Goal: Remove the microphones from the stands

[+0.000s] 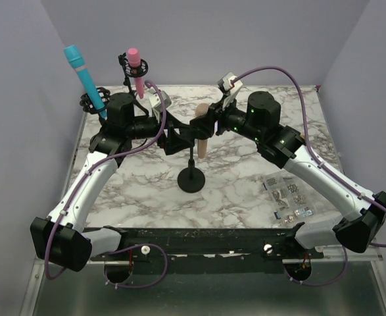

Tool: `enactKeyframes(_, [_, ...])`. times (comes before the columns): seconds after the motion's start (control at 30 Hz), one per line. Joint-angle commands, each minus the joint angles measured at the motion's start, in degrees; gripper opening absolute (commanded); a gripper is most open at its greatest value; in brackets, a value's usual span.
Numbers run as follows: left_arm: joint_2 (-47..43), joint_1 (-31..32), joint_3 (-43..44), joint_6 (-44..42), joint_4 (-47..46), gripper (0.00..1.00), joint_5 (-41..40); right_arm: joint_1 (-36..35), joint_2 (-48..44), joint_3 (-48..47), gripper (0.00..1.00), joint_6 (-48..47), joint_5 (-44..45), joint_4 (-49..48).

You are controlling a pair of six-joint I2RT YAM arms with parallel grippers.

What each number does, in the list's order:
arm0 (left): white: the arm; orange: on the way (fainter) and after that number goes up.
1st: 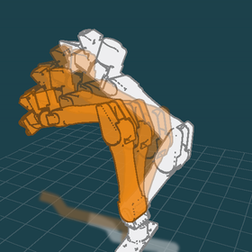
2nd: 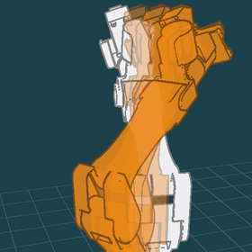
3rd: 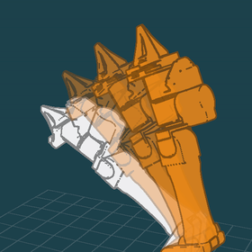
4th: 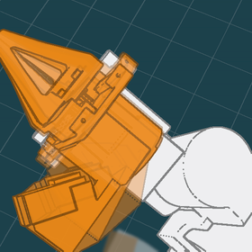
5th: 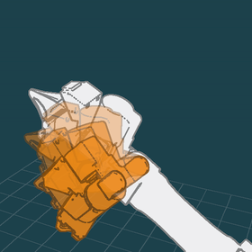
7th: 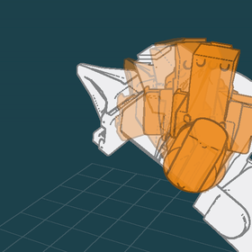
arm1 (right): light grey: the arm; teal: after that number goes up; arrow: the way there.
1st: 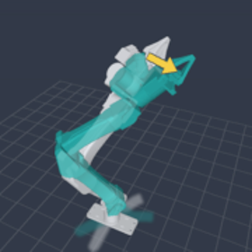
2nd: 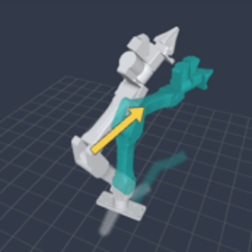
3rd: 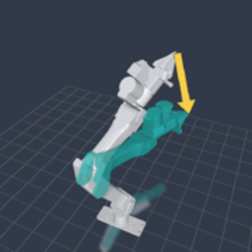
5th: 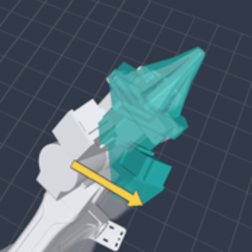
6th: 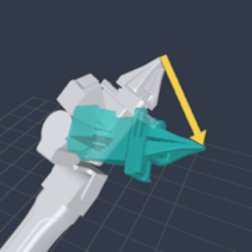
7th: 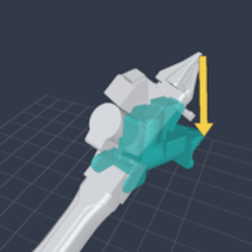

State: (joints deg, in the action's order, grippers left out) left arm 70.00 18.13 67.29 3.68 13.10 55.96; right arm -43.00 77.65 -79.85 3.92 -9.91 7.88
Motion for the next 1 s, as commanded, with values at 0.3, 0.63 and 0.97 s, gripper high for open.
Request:
enactKeyframes(0.3, [0.53,0.74,2.3,-1.58,0.95,0.9,-0.32,0.37,-1.18,0.73,0.01,-0.76,-0.84,-2.91])
enactKeyframes(0.63, [1.6,2.07,3.88,-3.11,3.84,0.59,-3.19,0.43,-1.36,1.41,0.01,-0.23,-0.82,-3.46])
enactKeyframes(0.97, [0.13,2.96,2.98,-5.32,3.94,0.0,-9.36,0.42,-2.28,0.86,0.01,0.69,0.75,-4.23])
